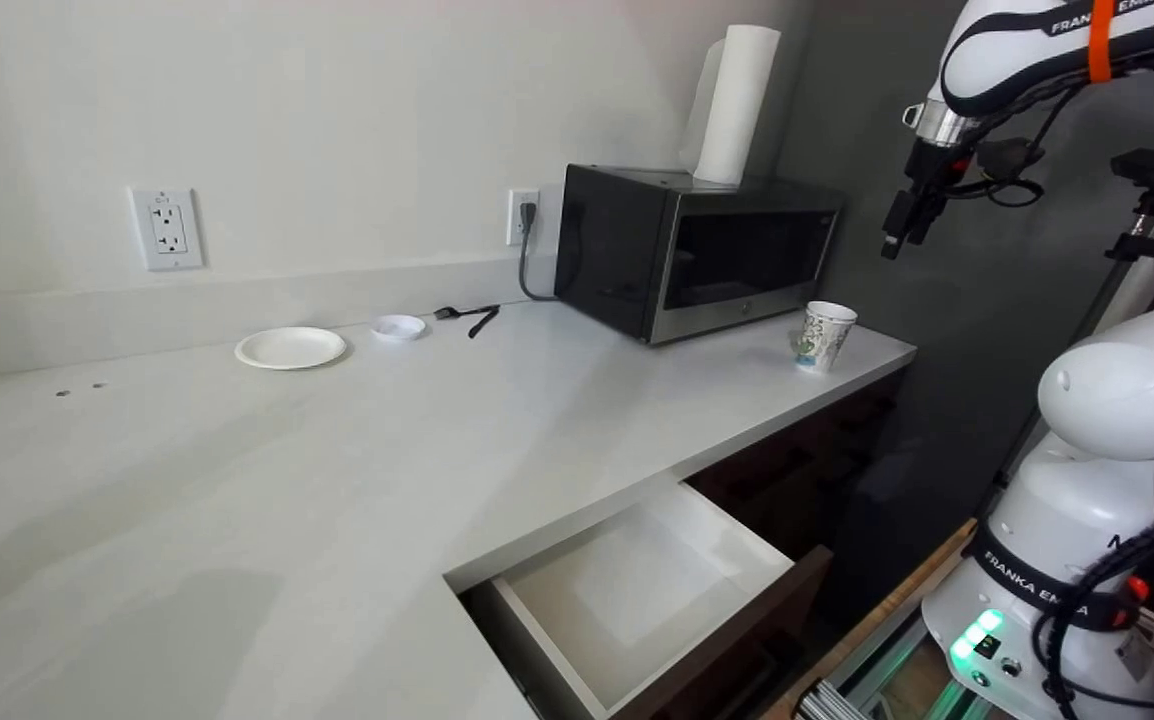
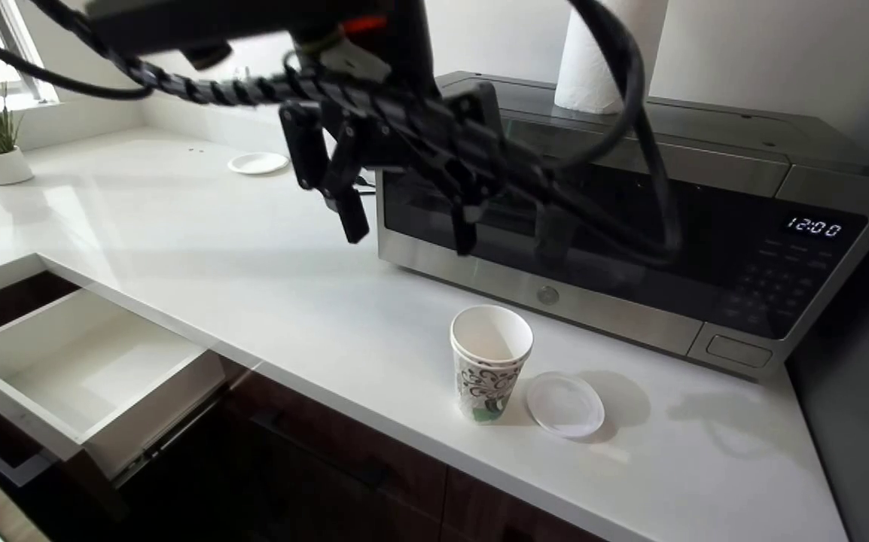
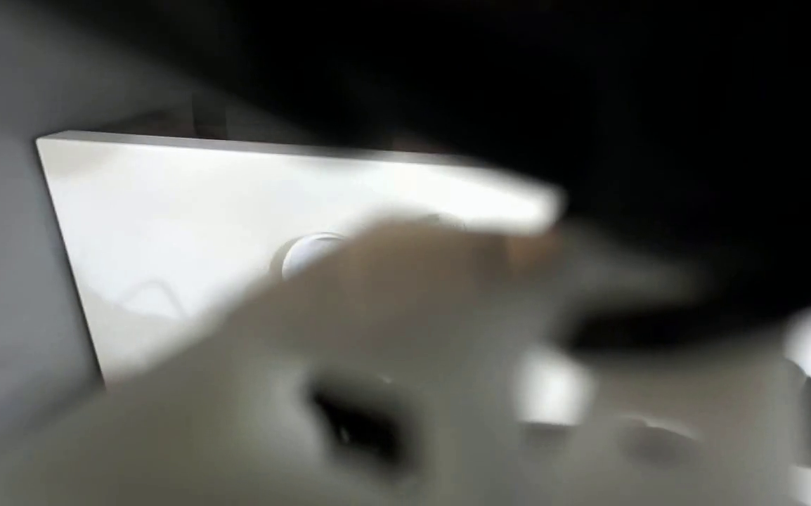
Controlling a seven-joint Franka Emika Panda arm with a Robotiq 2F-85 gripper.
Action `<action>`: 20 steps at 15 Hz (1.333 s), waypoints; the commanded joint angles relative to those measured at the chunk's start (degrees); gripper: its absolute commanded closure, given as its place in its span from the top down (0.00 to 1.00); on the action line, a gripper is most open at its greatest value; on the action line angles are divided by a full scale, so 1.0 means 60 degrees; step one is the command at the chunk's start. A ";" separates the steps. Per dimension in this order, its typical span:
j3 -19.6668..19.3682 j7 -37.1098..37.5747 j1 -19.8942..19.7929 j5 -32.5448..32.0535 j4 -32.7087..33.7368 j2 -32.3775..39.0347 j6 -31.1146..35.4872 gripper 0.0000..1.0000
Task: Put the cup in the drawer
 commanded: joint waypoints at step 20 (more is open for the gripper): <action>0.1324 -0.0524 -0.0066 -0.0101 -0.0812 0.2898 0.3120 1.00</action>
